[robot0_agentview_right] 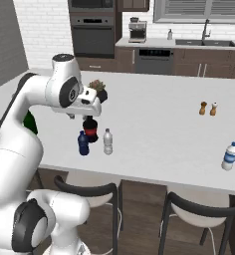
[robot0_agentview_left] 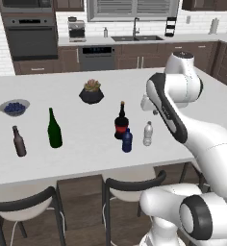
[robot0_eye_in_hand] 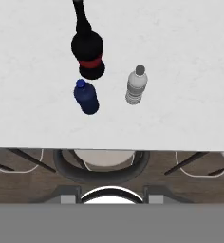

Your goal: Move the plastic bottles in the middle to the plastics group, and the glass bottles in the middle to the glass group.

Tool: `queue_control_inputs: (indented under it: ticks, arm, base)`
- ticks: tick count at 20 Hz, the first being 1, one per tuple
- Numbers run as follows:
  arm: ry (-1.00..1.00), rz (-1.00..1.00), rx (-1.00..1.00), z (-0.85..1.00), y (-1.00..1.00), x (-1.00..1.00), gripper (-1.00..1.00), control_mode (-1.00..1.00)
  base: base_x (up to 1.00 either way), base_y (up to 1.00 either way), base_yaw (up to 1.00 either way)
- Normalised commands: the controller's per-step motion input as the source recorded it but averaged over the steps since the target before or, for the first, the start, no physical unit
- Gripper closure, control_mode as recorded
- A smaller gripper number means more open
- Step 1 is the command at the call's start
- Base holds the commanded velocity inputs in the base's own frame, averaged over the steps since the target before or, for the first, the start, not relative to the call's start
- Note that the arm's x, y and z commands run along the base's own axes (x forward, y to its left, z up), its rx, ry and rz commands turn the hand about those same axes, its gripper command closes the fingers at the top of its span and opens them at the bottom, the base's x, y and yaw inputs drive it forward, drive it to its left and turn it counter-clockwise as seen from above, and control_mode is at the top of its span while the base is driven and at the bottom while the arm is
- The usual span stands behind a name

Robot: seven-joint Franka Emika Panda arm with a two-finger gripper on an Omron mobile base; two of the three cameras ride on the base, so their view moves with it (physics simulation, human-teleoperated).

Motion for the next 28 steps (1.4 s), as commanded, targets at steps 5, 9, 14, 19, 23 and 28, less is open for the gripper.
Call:
queue_control_inputs:
  ticks: [5, 9, 14, 19, 23, 28]
  arm:
    - [-0.05, 0.03, 0.0, -0.01, -0.01, -0.31, -1.0, -1.0]
    - [-0.21, 0.17, 0.04, -0.4, -0.5, -0.31, -1.0, -1.0]
    - [-0.35, 0.16, 0.06, -0.41, -0.44, 0.02, -1.0, -1.0]
    - [-0.24, 0.1, 0.03, -0.36, -0.3, 0.29, -1.0, -1.0]
    - [-0.14, 0.05, 0.05, -0.38, -0.15, 0.54, -1.0, -1.0]
    - [-0.06, 0.01, 0.04, -0.28, -0.07, 0.7, -1.0, -1.0]
  base:
    - [0.0, 0.0, 0.0]
    - [0.0, 0.0, 0.0]
    - [0.0, 0.0, 0.0]
    - [0.0, 0.0, 0.0]
    - [0.0, 0.0, 0.0]
    - [0.0, 0.0, 0.0]
